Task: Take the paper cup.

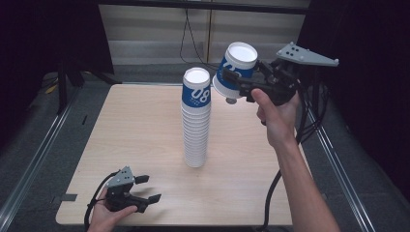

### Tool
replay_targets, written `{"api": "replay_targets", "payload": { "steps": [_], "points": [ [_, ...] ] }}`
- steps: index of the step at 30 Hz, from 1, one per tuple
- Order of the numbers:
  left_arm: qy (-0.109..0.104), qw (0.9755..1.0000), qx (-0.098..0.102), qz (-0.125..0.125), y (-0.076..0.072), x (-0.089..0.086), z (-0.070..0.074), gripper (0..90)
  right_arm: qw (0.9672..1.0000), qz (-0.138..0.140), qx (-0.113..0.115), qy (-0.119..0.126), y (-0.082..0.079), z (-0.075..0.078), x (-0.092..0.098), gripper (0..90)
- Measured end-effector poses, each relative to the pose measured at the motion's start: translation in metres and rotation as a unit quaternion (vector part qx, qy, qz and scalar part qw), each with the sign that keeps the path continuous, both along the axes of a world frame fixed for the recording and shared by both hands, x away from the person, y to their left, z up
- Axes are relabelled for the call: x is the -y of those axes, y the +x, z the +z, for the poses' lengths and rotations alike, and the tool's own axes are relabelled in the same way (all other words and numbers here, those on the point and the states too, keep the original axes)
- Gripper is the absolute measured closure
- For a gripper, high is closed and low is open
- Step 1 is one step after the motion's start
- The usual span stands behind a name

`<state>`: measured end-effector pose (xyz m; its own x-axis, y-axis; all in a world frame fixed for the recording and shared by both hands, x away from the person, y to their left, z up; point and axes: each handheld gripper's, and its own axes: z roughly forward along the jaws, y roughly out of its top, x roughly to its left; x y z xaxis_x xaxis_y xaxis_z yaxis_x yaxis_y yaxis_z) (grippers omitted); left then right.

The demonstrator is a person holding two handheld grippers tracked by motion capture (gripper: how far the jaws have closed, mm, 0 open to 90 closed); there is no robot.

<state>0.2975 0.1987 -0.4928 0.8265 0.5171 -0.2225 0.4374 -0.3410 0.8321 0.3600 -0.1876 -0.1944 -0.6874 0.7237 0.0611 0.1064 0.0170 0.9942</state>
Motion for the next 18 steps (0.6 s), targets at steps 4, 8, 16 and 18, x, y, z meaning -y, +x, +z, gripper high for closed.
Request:
{"api": "replay_targets", "payload": {
  "steps": [4,8,16,18],
  "points": [
    [-0.002,1.0,0.001,0.002,0.0,0.001,0.0,16.0,1.0,0.004,-0.005,-0.002,-0.005,-0.007,0.005,25.5],
    [0.004,0.9999,0.009,-0.003,-0.001,0.005,0.002,16.0,1.0,-0.005,-0.006,0.002,-0.013,-0.021,0.009,25.7],
    [-0.01,0.9997,0.002,-0.022,-0.002,0.008,0.004,15.9,0.9996,-0.016,-0.022,0.003,-0.022,-0.051,0.018,25.9],
    [-0.012,0.9997,0.007,-0.021,-0.002,0.006,0.005,15.8,0.9993,-0.015,-0.033,-0.001,-0.023,-0.061,0.021,25.9]
  ]
}}
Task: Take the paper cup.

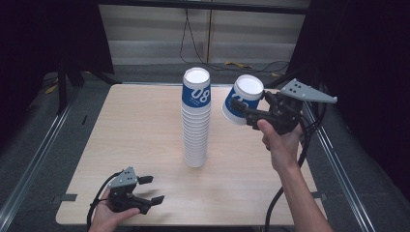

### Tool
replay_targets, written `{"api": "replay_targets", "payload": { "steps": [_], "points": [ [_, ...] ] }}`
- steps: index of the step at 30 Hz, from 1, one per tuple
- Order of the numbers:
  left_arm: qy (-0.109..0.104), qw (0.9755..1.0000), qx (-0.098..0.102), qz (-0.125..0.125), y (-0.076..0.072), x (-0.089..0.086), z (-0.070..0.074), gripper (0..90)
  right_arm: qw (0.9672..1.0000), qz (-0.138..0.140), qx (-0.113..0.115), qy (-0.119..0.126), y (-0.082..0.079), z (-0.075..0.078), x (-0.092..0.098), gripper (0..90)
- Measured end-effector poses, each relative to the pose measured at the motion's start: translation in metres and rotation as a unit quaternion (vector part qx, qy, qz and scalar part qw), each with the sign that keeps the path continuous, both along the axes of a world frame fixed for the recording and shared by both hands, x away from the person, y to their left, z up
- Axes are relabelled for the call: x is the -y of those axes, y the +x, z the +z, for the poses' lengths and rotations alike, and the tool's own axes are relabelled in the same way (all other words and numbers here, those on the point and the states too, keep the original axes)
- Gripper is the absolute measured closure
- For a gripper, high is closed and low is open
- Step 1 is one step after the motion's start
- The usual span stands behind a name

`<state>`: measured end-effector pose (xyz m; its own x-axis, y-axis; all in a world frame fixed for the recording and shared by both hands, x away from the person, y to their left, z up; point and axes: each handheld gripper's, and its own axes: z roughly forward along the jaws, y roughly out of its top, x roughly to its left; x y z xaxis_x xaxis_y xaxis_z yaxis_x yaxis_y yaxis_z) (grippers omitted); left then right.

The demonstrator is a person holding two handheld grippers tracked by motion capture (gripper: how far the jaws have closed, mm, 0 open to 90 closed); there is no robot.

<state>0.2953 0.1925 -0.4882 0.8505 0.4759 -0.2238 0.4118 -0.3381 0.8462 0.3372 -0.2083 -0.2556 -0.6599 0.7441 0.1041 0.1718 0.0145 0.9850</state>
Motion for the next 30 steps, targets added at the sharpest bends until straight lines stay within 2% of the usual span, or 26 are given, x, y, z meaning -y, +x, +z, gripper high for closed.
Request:
{"api": "replay_targets", "payload": {
  "steps": [1,2,4,7,10,11,12,15,19,21,23,25,27,28,30],
  "points": [
    [0.0,1.0,0.0,0.0,0.0,0.0,0.0,15.8,1.0,0.0,0.0,0.0,0.0,0.0,0.0,25.9],
    [-0.002,1.0,0.002,0.003,0.0,-0.001,0.001,15.8,1.0,-0.001,-0.009,-0.001,-0.001,-0.01,0.002,26.0],
    [0.002,0.9999,0.005,0.014,0.001,-0.001,0.002,16.0,0.9998,0.002,-0.017,-0.002,-0.002,-0.021,0.004,26.0],
    [-0.002,0.9996,0.005,0.026,0.002,-0.001,0.004,17.4,0.9994,0.01,-0.034,-0.004,-0.004,-0.037,0.003,26.0],
    [0.004,0.9982,0.045,0.04,0.001,0.001,0.006,17.6,0.999,0.019,-0.04,-0.008,-0.009,-0.048,0.0,26.1],
    [0.004,0.9982,0.045,0.04,0.001,0.001,0.006,17.8,0.999,0.019,-0.04,-0.008,-0.009,-0.048,0.0,26.1],
    [0.005,0.9977,0.057,0.037,0.001,0.002,0.008,19.2,0.9986,0.027,-0.045,-0.01,-0.012,-0.054,-0.003,26.1],
    [-0.007,0.9987,0.047,0.02,0.002,0.006,0.013,22.5,0.9978,0.035,-0.053,-0.017,-0.015,-0.063,-0.008,26.1],
    [-0.011,0.9983,0.056,0.012,0.002,0.012,0.019,21.4,0.9972,0.047,-0.056,-0.016,-0.02,-0.07,-0.013,26.2],
    [-0.011,0.9981,0.061,-0.008,0.003,0.021,0.025,21.0,0.9964,0.058,-0.061,-0.014,-0.024,-0.079,-0.019,26.1],
    [-0.018,0.9977,0.064,-0.015,0.004,0.026,0.028,20.6,0.9955,0.064,-0.068,-0.014,-0.025,-0.086,-0.022,26.1],
    [-0.036,0.9973,0.061,-0.02,0.005,0.033,0.03,19.0,0.9947,0.069,-0.076,-0.012,-0.027,-0.096,-0.026,26.1],
    [-0.034,0.9973,0.059,-0.027,0.005,0.039,0.03,18.7,0.9941,0.073,-0.079,-0.016,-0.028,-0.102,-0.028,26.1],
    [-0.04,0.9971,0.054,-0.035,0.005,0.042,0.03,17.4,0.9938,0.074,-0.081,-0.015,-0.028,-0.105,-0.028,26.1],
    [-0.047,0.9969,0.053,-0.035,0.004,0.045,0.03,17.0,0.9928,0.083,-0.085,-0.011,-0.03,-0.112,-0.03,26.2]
  ]
}}
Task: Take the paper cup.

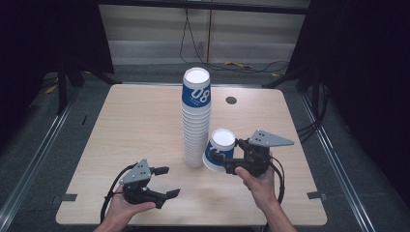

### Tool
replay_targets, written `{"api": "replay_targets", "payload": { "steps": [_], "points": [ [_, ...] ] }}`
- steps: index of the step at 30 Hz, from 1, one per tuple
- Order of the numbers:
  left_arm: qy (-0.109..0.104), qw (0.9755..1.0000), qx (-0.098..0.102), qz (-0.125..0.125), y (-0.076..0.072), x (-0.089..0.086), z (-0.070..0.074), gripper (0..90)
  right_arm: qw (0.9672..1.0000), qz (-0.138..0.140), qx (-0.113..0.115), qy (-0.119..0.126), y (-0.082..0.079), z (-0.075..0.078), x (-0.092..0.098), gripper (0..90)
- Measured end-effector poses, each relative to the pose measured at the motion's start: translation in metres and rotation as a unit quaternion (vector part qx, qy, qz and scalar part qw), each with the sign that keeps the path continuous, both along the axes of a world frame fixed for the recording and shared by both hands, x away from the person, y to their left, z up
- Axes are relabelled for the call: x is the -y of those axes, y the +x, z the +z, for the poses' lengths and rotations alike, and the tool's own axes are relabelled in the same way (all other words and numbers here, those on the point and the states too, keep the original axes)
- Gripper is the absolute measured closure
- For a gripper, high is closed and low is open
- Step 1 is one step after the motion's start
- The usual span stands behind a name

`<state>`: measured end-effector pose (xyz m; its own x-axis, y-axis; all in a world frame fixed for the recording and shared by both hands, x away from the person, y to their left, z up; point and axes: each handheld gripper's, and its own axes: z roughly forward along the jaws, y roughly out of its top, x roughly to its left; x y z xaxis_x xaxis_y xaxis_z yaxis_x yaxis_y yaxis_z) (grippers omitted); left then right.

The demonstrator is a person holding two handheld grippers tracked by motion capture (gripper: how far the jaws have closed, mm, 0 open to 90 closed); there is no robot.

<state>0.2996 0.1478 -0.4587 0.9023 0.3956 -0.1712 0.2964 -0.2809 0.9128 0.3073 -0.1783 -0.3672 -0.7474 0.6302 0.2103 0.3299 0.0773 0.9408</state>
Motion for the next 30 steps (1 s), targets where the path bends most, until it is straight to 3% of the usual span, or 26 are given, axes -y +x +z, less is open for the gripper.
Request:
{"api": "replay_targets", "payload": {
  "steps": [5,9,13,17,19,24,30],
  "points": [
    [0.005,0.9999,-0.007,-0.013,-0.002,0.007,-0.001,17.8,0.9998,0.014,-0.011,-0.009,-0.003,-0.011,-0.006,26.3],
    [-0.008,0.9996,-0.012,-0.025,-0.004,0.013,0.002,17.8,0.999,0.041,-0.019,-0.001,-0.009,-0.024,-0.015,26.5],
    [-0.027,0.9994,-0.014,-0.017,-0.006,0.011,0.005,16.5,0.9982,0.058,-0.016,-0.004,-0.014,-0.033,-0.021,26.7],
    [-0.026,0.9994,-0.011,-0.022,-0.008,0.009,0.005,16.6,0.9977,0.065,-0.021,-0.004,-0.016,-0.039,-0.024,26.7],
    [-0.02,0.9991,-0.01,-0.036,-0.011,0.011,0.004,16.6,0.9972,0.071,-0.023,-0.001,-0.018,-0.045,-0.025,26.7],
    [-0.028,0.9975,-0.025,-0.06,-0.009,0.011,0.008,15.7,0.9959,0.088,-0.019,0.008,-0.021,-0.047,-0.031,26.7],
    [-0.029,0.9971,-0.028,-0.064,-0.009,0.016,0.008,15.6,0.9936,0.111,-0.018,0.009,-0.019,-0.049,-0.041,26.8]
  ]
}}
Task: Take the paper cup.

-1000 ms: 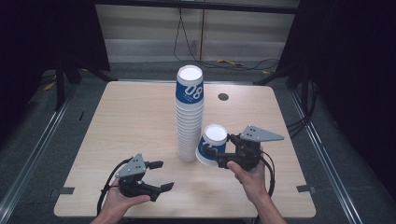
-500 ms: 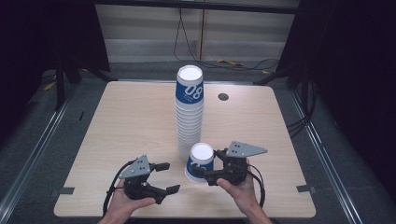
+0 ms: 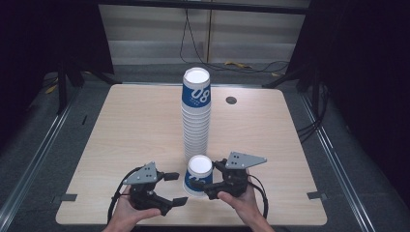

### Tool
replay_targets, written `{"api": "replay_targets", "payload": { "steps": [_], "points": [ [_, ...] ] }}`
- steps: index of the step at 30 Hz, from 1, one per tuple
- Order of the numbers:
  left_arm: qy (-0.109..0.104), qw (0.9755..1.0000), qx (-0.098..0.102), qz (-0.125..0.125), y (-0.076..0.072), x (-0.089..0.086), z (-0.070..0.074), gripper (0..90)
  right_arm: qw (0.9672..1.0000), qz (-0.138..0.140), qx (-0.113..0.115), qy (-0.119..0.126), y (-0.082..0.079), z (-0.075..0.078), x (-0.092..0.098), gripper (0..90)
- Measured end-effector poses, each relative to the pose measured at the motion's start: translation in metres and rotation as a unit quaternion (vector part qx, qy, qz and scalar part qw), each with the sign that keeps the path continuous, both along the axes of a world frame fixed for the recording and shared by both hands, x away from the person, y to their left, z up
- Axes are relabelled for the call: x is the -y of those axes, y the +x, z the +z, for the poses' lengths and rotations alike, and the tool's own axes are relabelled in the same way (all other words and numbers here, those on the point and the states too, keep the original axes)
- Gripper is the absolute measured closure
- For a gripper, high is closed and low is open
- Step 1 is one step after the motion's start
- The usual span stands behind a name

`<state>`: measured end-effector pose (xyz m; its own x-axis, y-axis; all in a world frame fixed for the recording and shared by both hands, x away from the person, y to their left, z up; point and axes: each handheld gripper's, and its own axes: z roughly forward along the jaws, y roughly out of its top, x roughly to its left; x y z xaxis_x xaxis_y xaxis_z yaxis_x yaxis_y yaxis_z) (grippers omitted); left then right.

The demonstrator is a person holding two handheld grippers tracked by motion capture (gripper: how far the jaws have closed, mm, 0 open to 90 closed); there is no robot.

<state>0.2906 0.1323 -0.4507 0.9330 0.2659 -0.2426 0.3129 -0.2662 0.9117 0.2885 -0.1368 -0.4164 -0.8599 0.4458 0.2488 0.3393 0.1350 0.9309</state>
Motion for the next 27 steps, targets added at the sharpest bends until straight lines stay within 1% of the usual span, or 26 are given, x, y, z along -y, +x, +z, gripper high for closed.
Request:
{"api": "replay_targets", "payload": {
  "steps": [3,5,7,8,11,13,18,19,20,21,23,24,27],
  "points": [
    [-0.001,1.0,-0.001,0.001,0.0,0.001,-0.002,15.7,0.9999,0.011,-0.003,0.008,0.0,0.0,-0.004,26.8],
    [-0.001,1.0,0.006,0.001,-0.001,0.001,-0.003,16.0,0.9998,0.011,-0.007,0.013,0.0,-0.001,-0.006,26.9],
    [-0.008,0.9999,0.008,0.006,-0.002,0.0,-0.004,16.3,0.9994,0.015,-0.014,0.026,0.0,-0.002,-0.007,27.0],
    [-0.014,0.9999,0.006,0.005,-0.002,0.001,-0.004,16.2,0.9993,0.018,-0.015,0.028,0.0,-0.003,-0.007,27.1],
    [-0.013,0.9999,0.009,0.002,-0.002,0.002,-0.005,15.7,0.999,0.023,-0.018,0.034,0.001,-0.006,-0.01,27.2],
    [-0.014,0.9999,0.005,-0.004,-0.002,0.004,-0.006,15.5,0.9989,0.024,-0.02,0.035,0.001,-0.008,-0.012,27.2],
    [-0.014,0.9999,0.004,-0.003,-0.002,0.004,-0.008,14.0,0.9987,0.03,-0.018,0.038,0.001,-0.007,-0.019,27.2],
    [-0.022,0.9997,0.003,-0.003,-0.002,0.003,-0.011,13.8,0.9985,0.031,-0.018,0.041,0.001,-0.007,-0.021,27.2],
    [-0.021,0.9998,0.0,-0.005,-0.002,0.002,-0.012,13.8,0.9985,0.032,-0.016,0.043,0.002,-0.006,-0.022,27.2],
    [-0.024,0.9997,-0.001,-0.004,-0.002,0.002,-0.012,13.7,0.9984,0.035,-0.016,0.041,0.002,-0.006,-0.025,27.2],
    [-0.024,0.9997,0.001,-0.006,-0.002,0.002,-0.013,13.7,0.9979,0.039,-0.019,0.048,0.002,-0.006,-0.027,27.2],
    [-0.025,0.9997,0.001,-0.005,-0.002,0.002,-0.014,13.7,0.9979,0.041,-0.019,0.047,0.002,-0.006,-0.029,27.2],
    [-0.036,0.9993,-0.007,-0.005,-0.001,0.002,-0.015,13.9,0.9976,0.042,-0.022,0.05,0.002,-0.008,-0.032,27.2]
  ]
}}
